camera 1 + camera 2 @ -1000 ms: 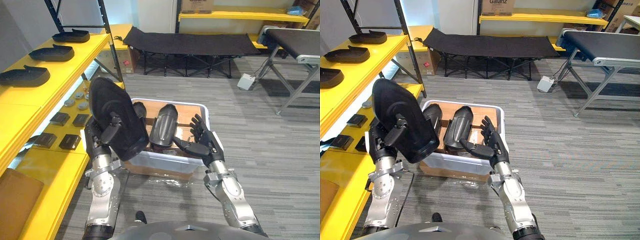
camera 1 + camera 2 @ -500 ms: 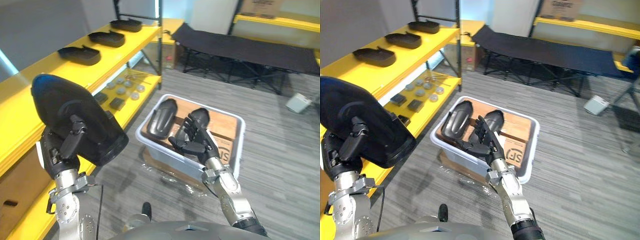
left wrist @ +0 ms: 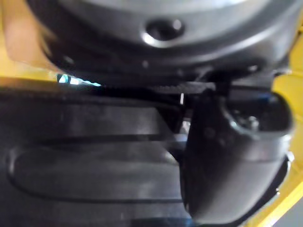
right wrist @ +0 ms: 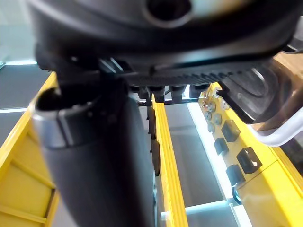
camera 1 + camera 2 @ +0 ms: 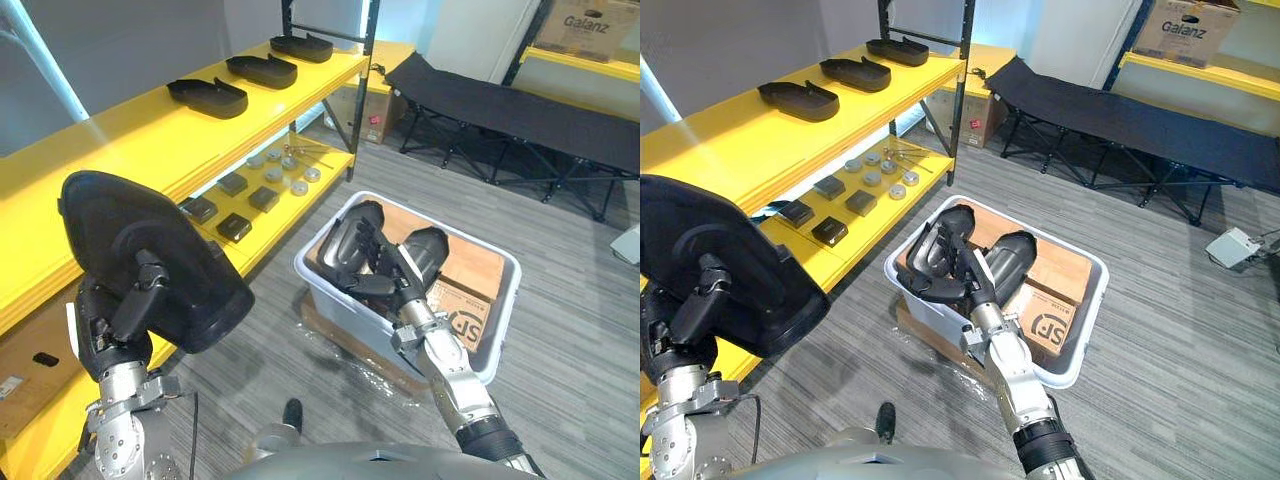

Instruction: Walk over and take three plastic housings, then place them on the shelf

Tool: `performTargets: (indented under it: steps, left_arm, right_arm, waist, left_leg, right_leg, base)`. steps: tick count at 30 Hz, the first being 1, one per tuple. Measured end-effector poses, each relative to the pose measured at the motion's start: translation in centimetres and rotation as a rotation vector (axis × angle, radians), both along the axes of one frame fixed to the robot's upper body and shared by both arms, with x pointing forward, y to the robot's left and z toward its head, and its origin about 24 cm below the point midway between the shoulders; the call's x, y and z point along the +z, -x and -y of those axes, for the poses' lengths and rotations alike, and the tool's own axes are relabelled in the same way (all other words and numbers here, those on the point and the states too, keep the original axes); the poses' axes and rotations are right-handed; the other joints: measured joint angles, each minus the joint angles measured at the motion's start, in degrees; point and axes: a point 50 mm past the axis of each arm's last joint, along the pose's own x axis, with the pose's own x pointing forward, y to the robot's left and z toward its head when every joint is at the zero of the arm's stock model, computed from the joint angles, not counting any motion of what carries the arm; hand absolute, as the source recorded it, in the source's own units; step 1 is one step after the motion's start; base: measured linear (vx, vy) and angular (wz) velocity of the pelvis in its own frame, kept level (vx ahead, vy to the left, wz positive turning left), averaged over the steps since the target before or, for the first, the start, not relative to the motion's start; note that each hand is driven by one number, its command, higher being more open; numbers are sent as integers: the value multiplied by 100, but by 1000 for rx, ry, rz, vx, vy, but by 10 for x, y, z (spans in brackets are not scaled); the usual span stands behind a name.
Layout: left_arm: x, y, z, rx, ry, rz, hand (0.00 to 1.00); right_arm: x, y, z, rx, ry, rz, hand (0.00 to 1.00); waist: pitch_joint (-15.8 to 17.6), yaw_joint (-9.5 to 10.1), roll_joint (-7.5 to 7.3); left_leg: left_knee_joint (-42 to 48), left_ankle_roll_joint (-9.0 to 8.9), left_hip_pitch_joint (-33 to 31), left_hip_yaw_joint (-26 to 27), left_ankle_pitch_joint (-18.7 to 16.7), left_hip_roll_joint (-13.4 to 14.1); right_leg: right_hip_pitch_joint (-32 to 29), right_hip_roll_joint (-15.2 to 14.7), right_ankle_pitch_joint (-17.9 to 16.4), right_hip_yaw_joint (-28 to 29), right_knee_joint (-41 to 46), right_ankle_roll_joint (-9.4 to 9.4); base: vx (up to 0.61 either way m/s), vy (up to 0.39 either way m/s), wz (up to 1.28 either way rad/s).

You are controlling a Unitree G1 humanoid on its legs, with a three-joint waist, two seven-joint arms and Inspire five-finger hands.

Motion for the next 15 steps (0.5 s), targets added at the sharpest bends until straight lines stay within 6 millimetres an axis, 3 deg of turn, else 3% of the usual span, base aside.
performTargets:
  steps: [2,5,10,12,14,15]
  left_arm:
    - [2,-12,9,-52,18,31,0]
    - [0,-10,6,-20,48,29,0]
    - [0,-11,8,-39,41,26,0]
    - [-2,-13,10,-75,48,5,0]
    - [-3,-17,16,-129,49,-5,0]
    - [-3,-18,18,-148,48,-7,0]
  right_arm:
    - [2,-1,20,-58,33,5,100]
    - [2,0,25,-67,32,6,100]
    - [6,1,27,-42,11,26,100]
    - [5,3,24,-26,-13,32,100]
    - [3,8,24,-25,-22,33,100]
    - [2,9,23,-23,-23,30,100]
  waist:
    - [157,22,158]
    - [257,-23,291]
    - [259,-26,284]
    - [271,-44,253]
    - [290,-126,225]
    - [300,-161,210]
  left_leg:
    - [35,46,-66,74,189,58]
    - [-43,41,-15,98,230,55]
    - [-199,46,39,202,320,62]
    - [-195,94,43,133,366,-13]
    - [-192,115,25,-136,424,-120]
    - [-192,117,19,-230,442,-141]
  right_leg:
    - [-5,-50,-210,-69,287,13]
    - [-27,-90,-334,-28,434,69]
    - [-106,-126,-408,-2,538,64]
    - [-169,-285,-572,41,872,16]
    - [-199,-301,-730,586,1082,-163]
    - [-197,-313,-777,768,1150,-159]
  base:
    - [-68,69,57]
    - [-69,60,2]
    - [-28,11,-1]
    - [23,13,13]
    - [20,15,62]
    - [2,3,96]
